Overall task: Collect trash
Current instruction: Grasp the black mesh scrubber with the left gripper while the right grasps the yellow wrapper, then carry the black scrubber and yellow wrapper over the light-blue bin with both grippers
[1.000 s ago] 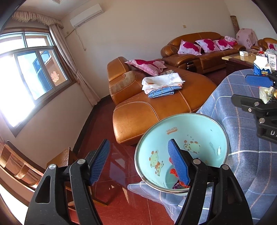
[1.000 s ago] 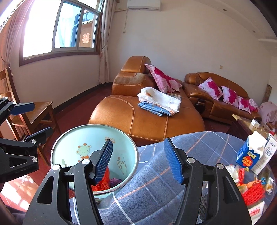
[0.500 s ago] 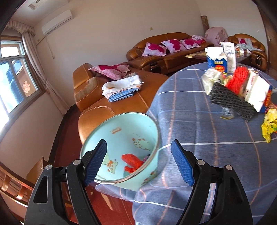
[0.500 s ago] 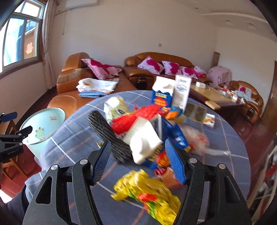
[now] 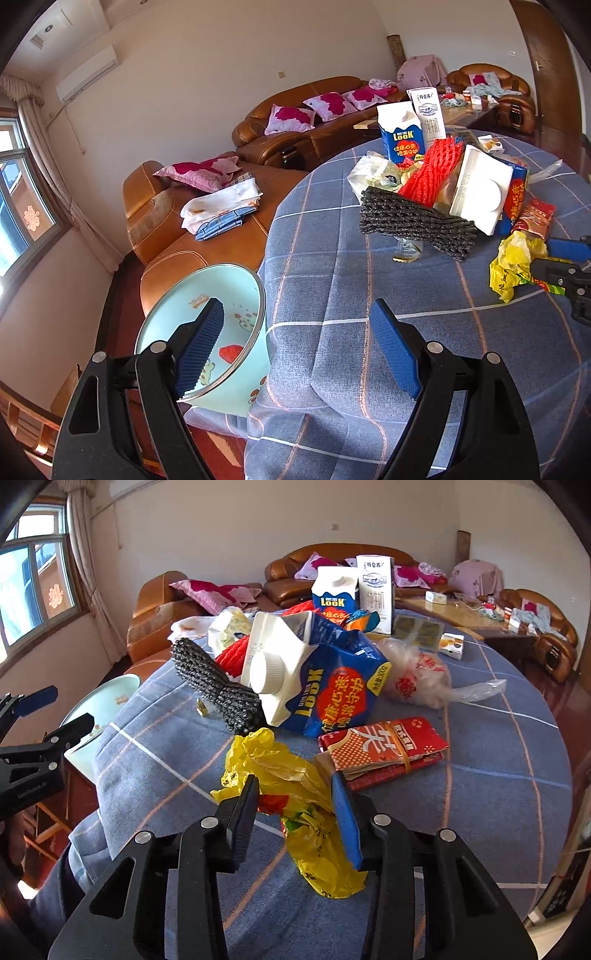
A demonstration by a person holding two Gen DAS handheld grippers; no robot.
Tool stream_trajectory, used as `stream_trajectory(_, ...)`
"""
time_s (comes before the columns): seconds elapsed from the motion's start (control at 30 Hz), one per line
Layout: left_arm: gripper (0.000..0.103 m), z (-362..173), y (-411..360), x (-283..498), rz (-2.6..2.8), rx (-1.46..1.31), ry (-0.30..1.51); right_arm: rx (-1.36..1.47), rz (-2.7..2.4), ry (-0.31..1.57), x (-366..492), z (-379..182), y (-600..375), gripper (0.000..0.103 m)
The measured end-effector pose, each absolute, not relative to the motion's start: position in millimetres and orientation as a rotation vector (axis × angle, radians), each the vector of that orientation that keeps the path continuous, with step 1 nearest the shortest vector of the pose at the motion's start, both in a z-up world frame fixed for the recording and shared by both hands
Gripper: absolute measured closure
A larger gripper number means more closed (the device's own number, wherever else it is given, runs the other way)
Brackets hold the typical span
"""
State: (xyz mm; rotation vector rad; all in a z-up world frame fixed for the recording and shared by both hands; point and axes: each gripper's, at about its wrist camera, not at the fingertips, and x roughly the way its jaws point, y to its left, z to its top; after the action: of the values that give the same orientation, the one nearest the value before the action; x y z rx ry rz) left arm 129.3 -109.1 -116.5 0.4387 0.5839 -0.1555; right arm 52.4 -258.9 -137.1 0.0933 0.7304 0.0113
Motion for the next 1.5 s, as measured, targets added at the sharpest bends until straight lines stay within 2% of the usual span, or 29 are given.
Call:
stream_trajectory(0.23,0.023,-111,-121,132,-0.174,0.448,0.561,0.086,0.019,0.675,36,-129,-253,0.083)
stream_trajectory(0.53,0.023,-104,-166,158,-0.214,0.429,0.536,0.102,-0.137,0.472,23,-85,-283,0.083)
stream_trajectory(0.97,0.025,-143,-216,208,-0.258,0.393,0.697,0.074,-0.175,0.464,37,-98,-305,0.083)
stream_trajectory(1.0,0.029,-145,-218,209,-0.272,0.389,0.707,0.073,-0.172,0.463,37,-99,-306,0.083)
stream_trajectory(1.03,0.045,-146,-219,209,-0.295,0.386,0.721,0.077,-0.169,0.462,38,-100,-307,0.083)
stream_trajectory(1.07,0.057,-147,-220,209,-0.315,0.386,0.734,0.084,-0.166,0.462,39,-101,-309,0.083)
stream_trajectory(1.1,0.060,-147,-220,210,-0.329,0.382,0.741,0.088,-0.163,0.461,39,-102,-310,0.083)
stream_trajectory(1.17,0.080,-147,-220,208,-0.361,0.376,0.756,0.095,-0.158,0.459,40,-102,-311,0.083)
stream_trajectory(1.23,0.089,-145,-219,206,-0.367,0.380,0.750,0.099,-0.158,0.453,38,-102,-312,0.083)
stream_trajectory(1.33,0.093,-137,-214,203,-0.375,0.371,0.744,0.104,-0.163,0.442,35,-99,-312,0.083)
stream_trajectory(1.5,0.094,-111,-192,189,-0.356,0.357,0.680,0.105,-0.166,0.393,28,-83,-309,0.083)
